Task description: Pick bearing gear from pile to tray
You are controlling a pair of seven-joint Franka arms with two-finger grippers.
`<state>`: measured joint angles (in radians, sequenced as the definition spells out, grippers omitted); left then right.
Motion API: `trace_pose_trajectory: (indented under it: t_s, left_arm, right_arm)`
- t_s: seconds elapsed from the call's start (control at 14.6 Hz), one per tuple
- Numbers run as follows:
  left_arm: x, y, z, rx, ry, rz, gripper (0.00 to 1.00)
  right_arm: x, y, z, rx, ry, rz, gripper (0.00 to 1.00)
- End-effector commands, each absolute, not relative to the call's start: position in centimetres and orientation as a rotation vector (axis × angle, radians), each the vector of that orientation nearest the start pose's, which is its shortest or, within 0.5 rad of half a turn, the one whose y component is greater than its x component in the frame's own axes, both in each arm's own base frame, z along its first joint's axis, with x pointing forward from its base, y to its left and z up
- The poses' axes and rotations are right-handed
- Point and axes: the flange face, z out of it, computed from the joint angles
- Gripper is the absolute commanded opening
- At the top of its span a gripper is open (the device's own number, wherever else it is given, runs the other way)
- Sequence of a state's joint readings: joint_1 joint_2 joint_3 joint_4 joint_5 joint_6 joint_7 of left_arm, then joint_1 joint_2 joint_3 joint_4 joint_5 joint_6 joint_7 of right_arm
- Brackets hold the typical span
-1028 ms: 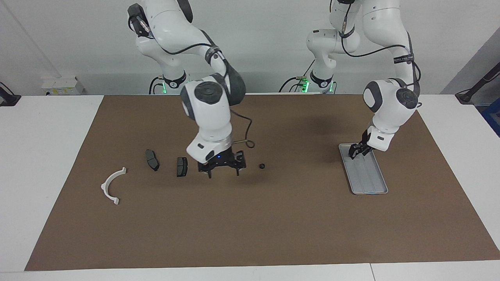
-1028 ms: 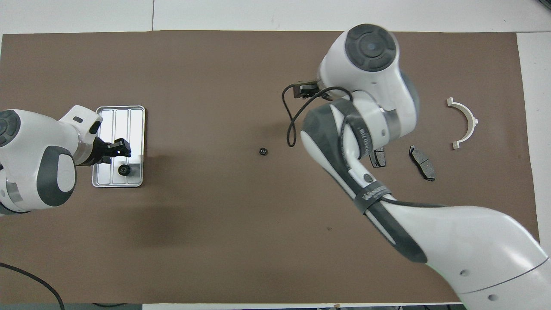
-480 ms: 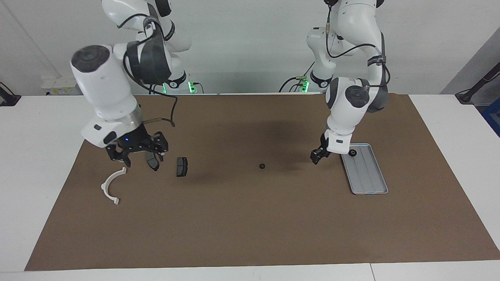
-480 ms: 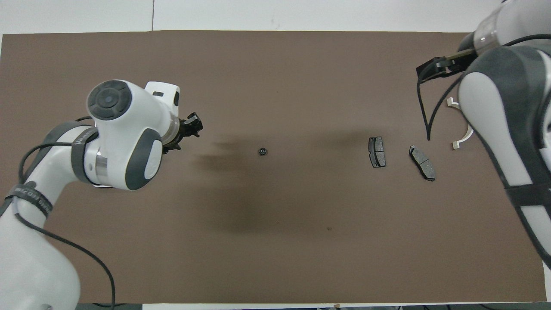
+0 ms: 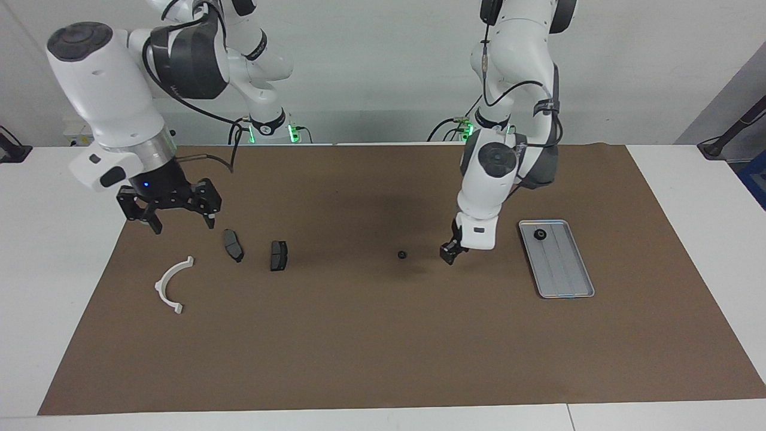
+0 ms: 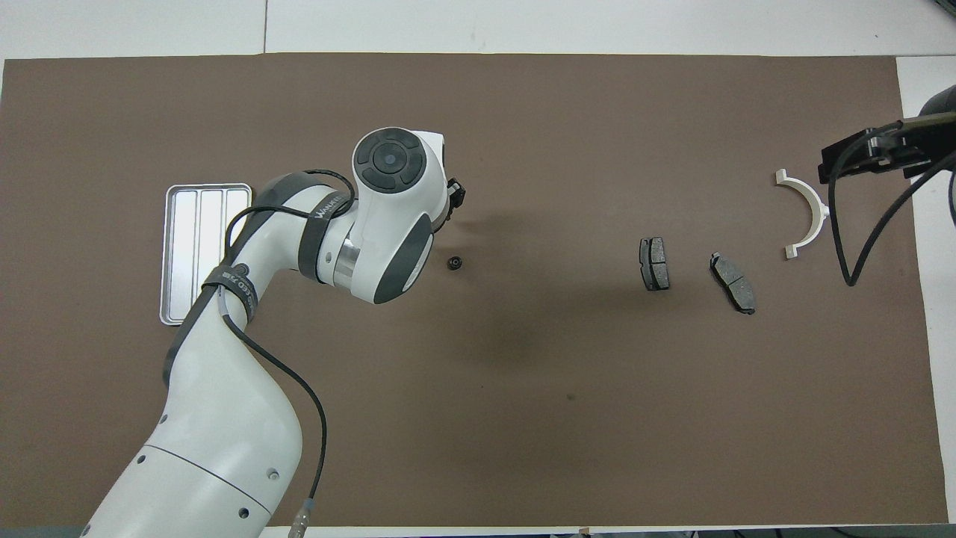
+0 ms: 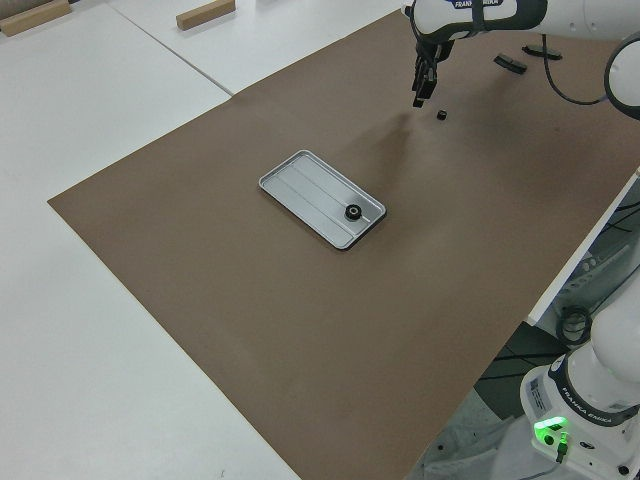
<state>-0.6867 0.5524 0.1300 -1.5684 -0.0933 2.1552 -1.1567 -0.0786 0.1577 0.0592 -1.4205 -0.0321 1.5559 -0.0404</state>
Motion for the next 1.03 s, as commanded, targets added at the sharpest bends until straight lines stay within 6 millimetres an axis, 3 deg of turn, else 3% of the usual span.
trace_pose_trajectory:
  t_s: [0.0, 0.21, 0.48, 0.69, 0.96]
  left_arm:
    - [57.2, -39.7, 32.0, -3.022, -1.004, -0.041, 0.64]
    - [55.4, -40.3, 30.4, -3.004, -0.961, -0.008, 0.62]
    - [54.9, -40.1, 29.9, -2.995, -0.955, 0.006, 0.61]
    - [54.7, -40.1, 29.8, -2.995, -0.957, 0.008, 0.54]
    - [54.5, -40.3, 29.7, -2.981, -1.012, 0.004, 0.46]
  right_arm:
    - [57.2, -2.1, 58.5, -3.151, 0.013, 0.099, 1.00]
    - [54.8, -1.1, 57.4, -3.161, -0.006, 0.011, 1.00]
    - [54.9, -0.8, 57.7, -3.163, -0.016, -0.009, 1.00]
    - [55.5, -0.9, 60.3, -3.161, -0.015, -0.098, 1.00]
    - [55.3, -0.7, 62.0, -3.160, -0.017, -0.150, 1.00]
